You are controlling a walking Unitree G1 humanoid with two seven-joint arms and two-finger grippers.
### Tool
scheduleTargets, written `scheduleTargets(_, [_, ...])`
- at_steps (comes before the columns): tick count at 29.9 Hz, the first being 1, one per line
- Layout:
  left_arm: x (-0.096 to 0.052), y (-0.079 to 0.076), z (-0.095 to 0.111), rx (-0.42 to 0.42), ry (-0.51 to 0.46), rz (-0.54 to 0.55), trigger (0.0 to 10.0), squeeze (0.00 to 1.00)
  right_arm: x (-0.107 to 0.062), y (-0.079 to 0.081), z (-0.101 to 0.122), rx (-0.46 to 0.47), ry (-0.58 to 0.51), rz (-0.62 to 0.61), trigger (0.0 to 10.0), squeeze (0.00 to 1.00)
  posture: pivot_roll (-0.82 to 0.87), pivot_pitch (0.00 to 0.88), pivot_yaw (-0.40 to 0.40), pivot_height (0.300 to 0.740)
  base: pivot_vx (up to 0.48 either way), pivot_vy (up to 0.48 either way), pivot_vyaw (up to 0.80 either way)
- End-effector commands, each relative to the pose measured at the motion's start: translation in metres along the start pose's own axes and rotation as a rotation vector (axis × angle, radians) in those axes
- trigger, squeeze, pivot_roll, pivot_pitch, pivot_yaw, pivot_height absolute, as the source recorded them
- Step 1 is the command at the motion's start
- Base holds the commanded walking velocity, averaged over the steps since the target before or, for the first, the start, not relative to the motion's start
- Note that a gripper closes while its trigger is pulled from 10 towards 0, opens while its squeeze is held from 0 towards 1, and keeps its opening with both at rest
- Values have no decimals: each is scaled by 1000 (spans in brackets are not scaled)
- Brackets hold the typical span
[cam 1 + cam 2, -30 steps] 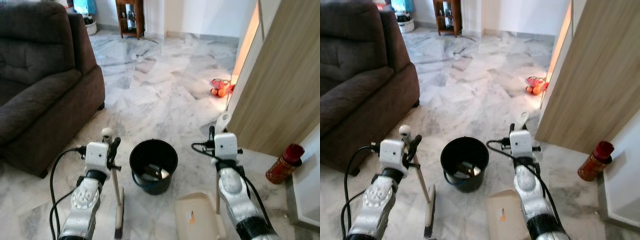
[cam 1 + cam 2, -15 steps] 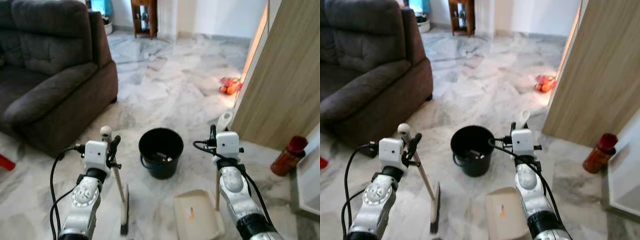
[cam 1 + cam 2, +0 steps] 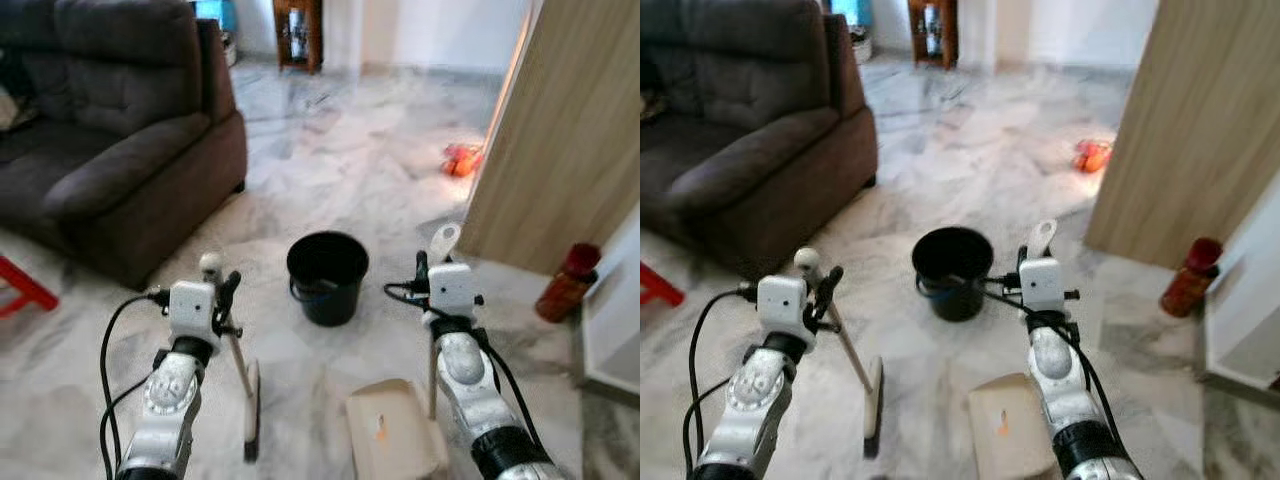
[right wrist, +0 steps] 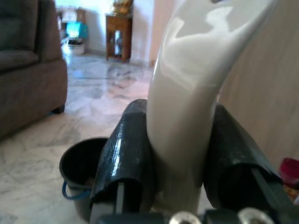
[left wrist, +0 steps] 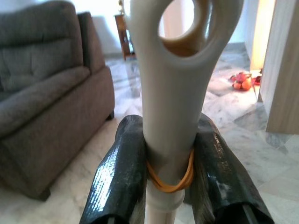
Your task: Sweep floor
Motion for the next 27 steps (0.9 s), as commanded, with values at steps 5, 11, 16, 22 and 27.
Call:
scheduleTargets(5, [5,2,12,20,-49,-4,10000,0,7,1,16,2,-67,4,10000,0,50,0,46,740,0,0,0])
scheduleTargets(11, [5,2,11,19,-48,-9,10000,0,7,2,16,4,-66,6,10000,0,49,0,50,740,0,0,0])
scheduleTargets(16, [6,1,11,22,-44,-16,10000,0,8,2,14,3,-52,3,10000,0,50,0,56,740,0,0,-264])
scheduleTargets(22, [6,1,10,33,-35,-13,10000,0,7,-1,10,12,-35,-4,10000,0,66,1,50,740,0,0,-800])
scheduleTargets(27, [7,2,7,47,-19,-7,10000,0,9,-2,11,7,-31,-8,10000,0,64,1,46,740,0,0,-800])
Point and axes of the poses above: a point about 5 cm out from each wrist's last joint towards the gripper, its own x axis pointing out of the wrist towards the gripper, its own z axis along the axis of the wrist's last joint, y = z × x, the point moved 3 cm from there along x, pointing out of the wrist towards the gripper, and after that the axes turned 4 degrees about -x, right-handed, at the moved point
